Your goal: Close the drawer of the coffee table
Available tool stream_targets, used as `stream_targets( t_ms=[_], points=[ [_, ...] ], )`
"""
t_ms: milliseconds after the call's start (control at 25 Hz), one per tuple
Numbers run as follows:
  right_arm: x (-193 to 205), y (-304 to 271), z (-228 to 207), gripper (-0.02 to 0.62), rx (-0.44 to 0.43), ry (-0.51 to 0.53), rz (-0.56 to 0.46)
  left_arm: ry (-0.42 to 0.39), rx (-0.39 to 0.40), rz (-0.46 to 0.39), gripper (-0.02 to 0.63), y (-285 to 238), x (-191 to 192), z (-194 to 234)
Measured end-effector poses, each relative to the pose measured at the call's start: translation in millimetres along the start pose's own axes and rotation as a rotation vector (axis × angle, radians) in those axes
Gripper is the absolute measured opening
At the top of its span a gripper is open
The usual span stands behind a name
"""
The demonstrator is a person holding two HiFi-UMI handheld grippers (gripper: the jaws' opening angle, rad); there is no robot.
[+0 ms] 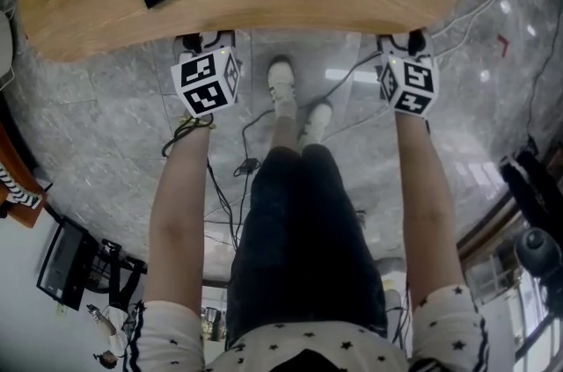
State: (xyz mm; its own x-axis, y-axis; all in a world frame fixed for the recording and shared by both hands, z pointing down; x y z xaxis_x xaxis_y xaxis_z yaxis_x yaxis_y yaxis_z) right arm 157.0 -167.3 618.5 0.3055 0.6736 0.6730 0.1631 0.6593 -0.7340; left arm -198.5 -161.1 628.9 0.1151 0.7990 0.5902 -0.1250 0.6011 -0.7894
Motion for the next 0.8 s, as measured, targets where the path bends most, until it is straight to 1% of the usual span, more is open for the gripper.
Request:
stream_targets(
  t_ms=[320, 520, 600, 800],
  points=[
    [-0.3, -0.2, 0.9, 0.256, 0.013, -0.015, -0.008, 0.001, -0.021, -0.01, 0.236, -2.8, -0.4, 0.3],
    [0.6, 0.1, 0.7, 0.255, 0.007, -0.034, 0.01, 0.011, -0.031, 0.002, 0.235, -2.2, 1.0, 1.1],
    [1.8, 1.1, -0.3, 0.255, 0.01, -0.043, 0.022, 0.02, -0.016, 0.019, 0.233, -1.1, 3.1, -2.3],
    [1.5, 7.5, -4.4, 0.253, 0.026, -0.046, 0.035, -0.028, 0.013, 0.037, 0.233, 4.6, 4.4, -14.1]
  ],
)
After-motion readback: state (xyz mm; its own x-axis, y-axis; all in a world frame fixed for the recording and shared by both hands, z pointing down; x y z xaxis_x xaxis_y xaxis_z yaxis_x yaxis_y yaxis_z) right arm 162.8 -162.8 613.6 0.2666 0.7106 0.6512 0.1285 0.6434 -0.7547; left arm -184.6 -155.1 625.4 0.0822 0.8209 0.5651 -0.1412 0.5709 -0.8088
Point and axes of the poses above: the fingertips, and each gripper's own axes: y backward along the fingers, z to its left, x out of its underside, the point moved 2 cm from there along y, backward along the fingers, and after that the axes turned 7 degrees about y, right-handed, at the moved point
